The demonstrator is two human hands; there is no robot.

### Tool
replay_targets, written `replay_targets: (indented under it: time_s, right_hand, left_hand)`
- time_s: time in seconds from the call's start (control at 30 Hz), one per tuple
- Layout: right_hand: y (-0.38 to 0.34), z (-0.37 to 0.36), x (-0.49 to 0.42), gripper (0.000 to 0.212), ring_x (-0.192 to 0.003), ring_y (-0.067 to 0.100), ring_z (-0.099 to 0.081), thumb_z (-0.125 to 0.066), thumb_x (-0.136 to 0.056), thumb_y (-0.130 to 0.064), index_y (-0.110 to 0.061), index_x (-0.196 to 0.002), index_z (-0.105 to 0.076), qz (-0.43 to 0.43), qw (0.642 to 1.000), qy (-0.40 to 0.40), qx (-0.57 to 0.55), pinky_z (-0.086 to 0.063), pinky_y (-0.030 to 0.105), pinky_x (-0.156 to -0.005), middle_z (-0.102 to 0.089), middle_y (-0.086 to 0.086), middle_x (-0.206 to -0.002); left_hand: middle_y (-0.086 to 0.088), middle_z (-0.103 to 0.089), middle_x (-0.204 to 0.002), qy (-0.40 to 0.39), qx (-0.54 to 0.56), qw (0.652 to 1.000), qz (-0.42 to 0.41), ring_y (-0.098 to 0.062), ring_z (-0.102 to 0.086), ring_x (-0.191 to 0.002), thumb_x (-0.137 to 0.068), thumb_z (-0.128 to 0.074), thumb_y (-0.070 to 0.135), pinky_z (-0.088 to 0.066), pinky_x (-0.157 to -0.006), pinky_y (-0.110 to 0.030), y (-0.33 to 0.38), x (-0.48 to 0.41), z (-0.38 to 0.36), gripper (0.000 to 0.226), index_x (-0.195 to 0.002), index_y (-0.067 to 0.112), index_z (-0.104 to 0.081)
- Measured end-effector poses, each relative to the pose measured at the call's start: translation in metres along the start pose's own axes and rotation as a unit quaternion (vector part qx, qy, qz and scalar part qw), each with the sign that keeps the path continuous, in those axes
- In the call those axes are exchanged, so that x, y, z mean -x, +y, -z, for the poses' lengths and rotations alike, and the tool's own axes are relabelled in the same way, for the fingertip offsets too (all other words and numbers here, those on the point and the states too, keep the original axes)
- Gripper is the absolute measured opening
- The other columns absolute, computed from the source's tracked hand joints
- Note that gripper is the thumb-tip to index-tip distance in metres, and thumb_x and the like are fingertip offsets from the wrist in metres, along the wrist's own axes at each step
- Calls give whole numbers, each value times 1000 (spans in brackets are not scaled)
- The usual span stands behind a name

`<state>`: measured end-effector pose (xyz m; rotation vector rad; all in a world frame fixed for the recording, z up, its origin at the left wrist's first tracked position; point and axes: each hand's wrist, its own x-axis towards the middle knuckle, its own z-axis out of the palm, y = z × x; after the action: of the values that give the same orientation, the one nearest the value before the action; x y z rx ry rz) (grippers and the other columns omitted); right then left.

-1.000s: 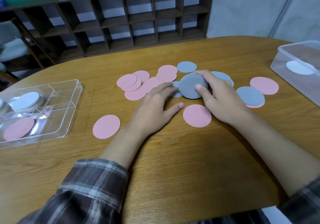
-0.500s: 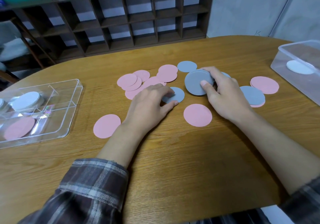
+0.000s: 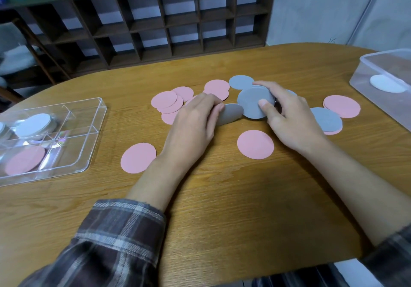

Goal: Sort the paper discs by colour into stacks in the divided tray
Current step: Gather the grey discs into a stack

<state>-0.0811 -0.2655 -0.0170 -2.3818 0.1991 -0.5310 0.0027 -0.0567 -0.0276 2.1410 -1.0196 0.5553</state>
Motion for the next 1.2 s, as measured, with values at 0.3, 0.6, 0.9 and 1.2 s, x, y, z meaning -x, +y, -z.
replay_targets:
  time_s: [0.3,0.6,0.9,1.2]
  right_hand:
    - [-6,-5,4,43,-84,-4,-57,-45,-107,-15,-39,-142,-56,34,997,-60,-43,-35,11,-74,-58,-40,-80]
    - [-8,-9,7,44,-81,0,-58,-36,-112,-19,-36,-149,-52,41,993,-85,-67,-38,11,-72,-58,-44,-78]
    - [-12,-12,9,54,-112,-3,-50,-39,-111,-32,-37,-162,-25,39,993,-100,-45,-33,5,-87,-58,-22,-122]
    - [-7,-16,9,54,-114,14,-54,-50,-107,-24,-27,-159,-35,85,993,-69,34,-32,21,-84,-61,-8,-129]
  left_hand:
    - [2,-66,-82,-14,81,995,49,-13,-62,-73,-94,-67,10,-53,-70,-26,3,1,-3,19,-112,13,-68]
    - [-1,-71,-91,-19,85,994,73,-12,-67,-77,-93,-74,26,-53,-78,-29,6,2,-6,28,-121,23,-78]
    - [-7,-72,-96,-37,55,995,70,-22,-67,-83,-100,-66,27,-54,-81,-42,7,1,-11,36,-134,15,-70]
    - [-10,-68,-114,-61,-58,995,59,-37,-68,-98,-107,-53,34,-57,-73,-50,18,1,-14,46,-147,12,-56]
